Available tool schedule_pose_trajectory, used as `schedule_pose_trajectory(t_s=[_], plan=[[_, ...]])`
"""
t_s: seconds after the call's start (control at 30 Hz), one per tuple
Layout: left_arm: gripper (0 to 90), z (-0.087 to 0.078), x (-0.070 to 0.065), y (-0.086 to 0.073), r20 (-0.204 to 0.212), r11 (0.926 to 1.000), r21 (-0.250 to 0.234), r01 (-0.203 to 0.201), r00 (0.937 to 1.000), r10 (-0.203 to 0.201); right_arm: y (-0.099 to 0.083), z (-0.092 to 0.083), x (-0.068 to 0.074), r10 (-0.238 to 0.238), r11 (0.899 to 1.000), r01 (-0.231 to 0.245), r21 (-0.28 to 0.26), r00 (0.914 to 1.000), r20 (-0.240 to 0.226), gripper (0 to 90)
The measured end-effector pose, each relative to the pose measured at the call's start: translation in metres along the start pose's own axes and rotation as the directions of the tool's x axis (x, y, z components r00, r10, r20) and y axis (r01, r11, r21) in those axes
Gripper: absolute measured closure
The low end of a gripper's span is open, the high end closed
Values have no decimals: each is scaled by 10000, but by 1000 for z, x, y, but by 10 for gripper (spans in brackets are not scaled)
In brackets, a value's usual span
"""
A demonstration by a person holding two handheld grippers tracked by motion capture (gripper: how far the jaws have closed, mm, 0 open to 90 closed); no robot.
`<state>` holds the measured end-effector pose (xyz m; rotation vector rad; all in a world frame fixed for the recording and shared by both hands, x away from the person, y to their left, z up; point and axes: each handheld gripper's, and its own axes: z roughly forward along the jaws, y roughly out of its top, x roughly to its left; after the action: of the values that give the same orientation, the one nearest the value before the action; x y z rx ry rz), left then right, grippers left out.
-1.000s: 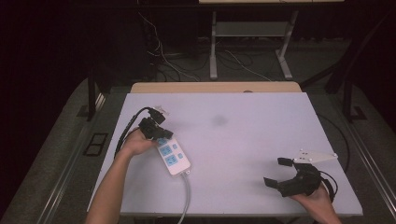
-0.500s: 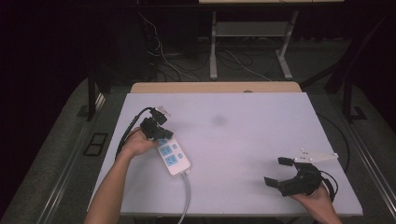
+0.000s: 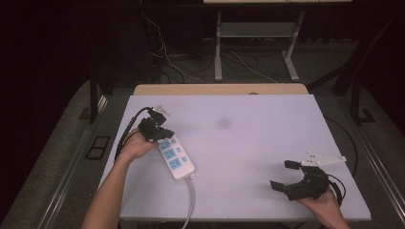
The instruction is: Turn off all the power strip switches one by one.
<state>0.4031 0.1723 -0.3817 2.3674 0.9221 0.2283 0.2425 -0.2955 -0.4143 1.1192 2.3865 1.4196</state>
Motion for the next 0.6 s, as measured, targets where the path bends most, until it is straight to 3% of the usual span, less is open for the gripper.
schedule_pose_trajectory(t_s=[0.13, 0.33, 0.6], plan=[[885, -12, -4, -1, -140, 9996, -279, 24, 9999, -28, 0, 0, 0, -7, 10000, 7, -18, 10000, -3, 5], [713, -31, -11, -4, -106, 9965, -818, 182, 9998, -191, 1, 0, 1, -10, 10000, 10, -22, 10000, -9, 5], [368, -50, -20, -12, -47, 9892, -1336, 597, 9981, -608, 1, -1, 2, -29, 10000, 29, -73, 10000, 1, 5]])
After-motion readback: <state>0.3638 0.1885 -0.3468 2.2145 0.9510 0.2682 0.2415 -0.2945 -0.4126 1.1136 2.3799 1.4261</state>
